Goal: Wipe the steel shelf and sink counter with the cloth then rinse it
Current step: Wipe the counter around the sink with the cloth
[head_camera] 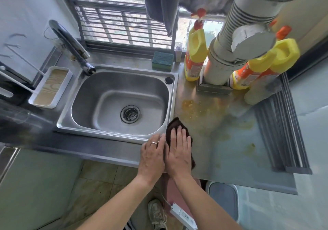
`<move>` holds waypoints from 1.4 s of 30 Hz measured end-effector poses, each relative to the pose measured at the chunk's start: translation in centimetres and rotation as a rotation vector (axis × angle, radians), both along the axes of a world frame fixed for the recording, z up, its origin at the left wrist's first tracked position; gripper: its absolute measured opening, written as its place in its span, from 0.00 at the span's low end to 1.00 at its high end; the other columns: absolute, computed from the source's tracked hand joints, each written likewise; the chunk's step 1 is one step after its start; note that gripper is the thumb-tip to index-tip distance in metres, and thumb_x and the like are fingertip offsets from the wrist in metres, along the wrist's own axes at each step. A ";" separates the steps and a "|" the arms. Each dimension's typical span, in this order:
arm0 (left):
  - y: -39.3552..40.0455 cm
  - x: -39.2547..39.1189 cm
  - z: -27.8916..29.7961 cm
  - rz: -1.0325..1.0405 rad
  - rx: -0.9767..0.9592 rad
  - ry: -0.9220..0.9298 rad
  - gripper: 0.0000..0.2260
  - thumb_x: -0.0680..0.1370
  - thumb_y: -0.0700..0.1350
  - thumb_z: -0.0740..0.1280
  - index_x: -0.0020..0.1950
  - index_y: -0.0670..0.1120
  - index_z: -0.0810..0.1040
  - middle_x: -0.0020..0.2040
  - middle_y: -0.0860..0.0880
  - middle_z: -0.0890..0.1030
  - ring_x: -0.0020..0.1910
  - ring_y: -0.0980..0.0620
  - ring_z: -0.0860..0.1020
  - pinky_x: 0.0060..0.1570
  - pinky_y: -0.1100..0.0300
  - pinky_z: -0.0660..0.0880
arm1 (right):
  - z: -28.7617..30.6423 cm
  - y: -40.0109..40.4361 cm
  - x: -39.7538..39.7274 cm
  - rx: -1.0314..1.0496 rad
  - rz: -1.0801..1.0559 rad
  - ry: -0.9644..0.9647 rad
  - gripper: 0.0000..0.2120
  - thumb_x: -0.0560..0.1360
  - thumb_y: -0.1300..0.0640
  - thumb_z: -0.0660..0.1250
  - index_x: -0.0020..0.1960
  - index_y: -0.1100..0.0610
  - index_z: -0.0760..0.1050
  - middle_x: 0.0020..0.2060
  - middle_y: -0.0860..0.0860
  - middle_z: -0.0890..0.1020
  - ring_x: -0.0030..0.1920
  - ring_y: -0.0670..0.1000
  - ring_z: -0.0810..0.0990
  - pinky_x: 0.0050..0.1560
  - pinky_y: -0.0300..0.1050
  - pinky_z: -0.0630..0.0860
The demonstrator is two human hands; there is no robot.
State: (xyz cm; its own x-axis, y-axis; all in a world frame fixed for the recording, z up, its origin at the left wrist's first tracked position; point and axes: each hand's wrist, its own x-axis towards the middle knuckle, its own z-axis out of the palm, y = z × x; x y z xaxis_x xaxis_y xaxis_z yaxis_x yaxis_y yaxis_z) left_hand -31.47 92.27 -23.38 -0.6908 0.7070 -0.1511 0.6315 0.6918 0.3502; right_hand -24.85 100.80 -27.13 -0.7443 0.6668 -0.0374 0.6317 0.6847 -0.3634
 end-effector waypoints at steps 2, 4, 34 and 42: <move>1.0 -0.7 -0.1 0.000 0.007 0.016 0.26 0.79 0.39 0.63 0.77 0.48 0.65 0.73 0.48 0.71 0.74 0.49 0.67 0.71 0.52 0.65 | -0.3 1.1 -0.9 -0.019 0.044 -0.002 0.28 0.85 0.45 0.46 0.83 0.49 0.43 0.83 0.55 0.49 0.83 0.55 0.45 0.81 0.58 0.49; 1.9 -1.4 -0.3 -0.013 0.013 0.031 0.27 0.78 0.39 0.64 0.77 0.47 0.64 0.72 0.48 0.71 0.72 0.50 0.68 0.69 0.52 0.67 | -0.4 2.3 -1.8 -0.027 0.080 -0.006 0.27 0.86 0.46 0.45 0.82 0.42 0.40 0.83 0.55 0.47 0.82 0.55 0.43 0.81 0.58 0.48; 3.9 -2.0 0.7 -0.257 -0.109 0.043 0.33 0.77 0.46 0.69 0.80 0.45 0.60 0.76 0.50 0.66 0.77 0.51 0.61 0.72 0.56 0.61 | 1.3 16.3 3.4 -0.009 -0.447 0.044 0.33 0.81 0.68 0.60 0.82 0.59 0.51 0.76 0.63 0.66 0.77 0.63 0.63 0.72 0.64 0.65; 6.2 -1.0 0.3 -0.167 -0.075 0.076 0.29 0.80 0.38 0.57 0.81 0.42 0.55 0.77 0.46 0.60 0.78 0.48 0.58 0.76 0.57 0.57 | 1.5 10.1 1.1 0.086 0.144 0.142 0.23 0.81 0.59 0.64 0.75 0.56 0.70 0.74 0.54 0.73 0.76 0.55 0.69 0.72 0.56 0.69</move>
State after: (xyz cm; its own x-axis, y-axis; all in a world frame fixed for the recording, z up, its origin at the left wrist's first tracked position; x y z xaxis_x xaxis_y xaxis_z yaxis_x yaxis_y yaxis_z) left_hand -32.45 98.46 -23.03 -0.5766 0.8013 -0.1596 0.7622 0.5979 0.2481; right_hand -23.78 110.91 -25.64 -0.8258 0.5495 0.1271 0.4716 0.7964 -0.3787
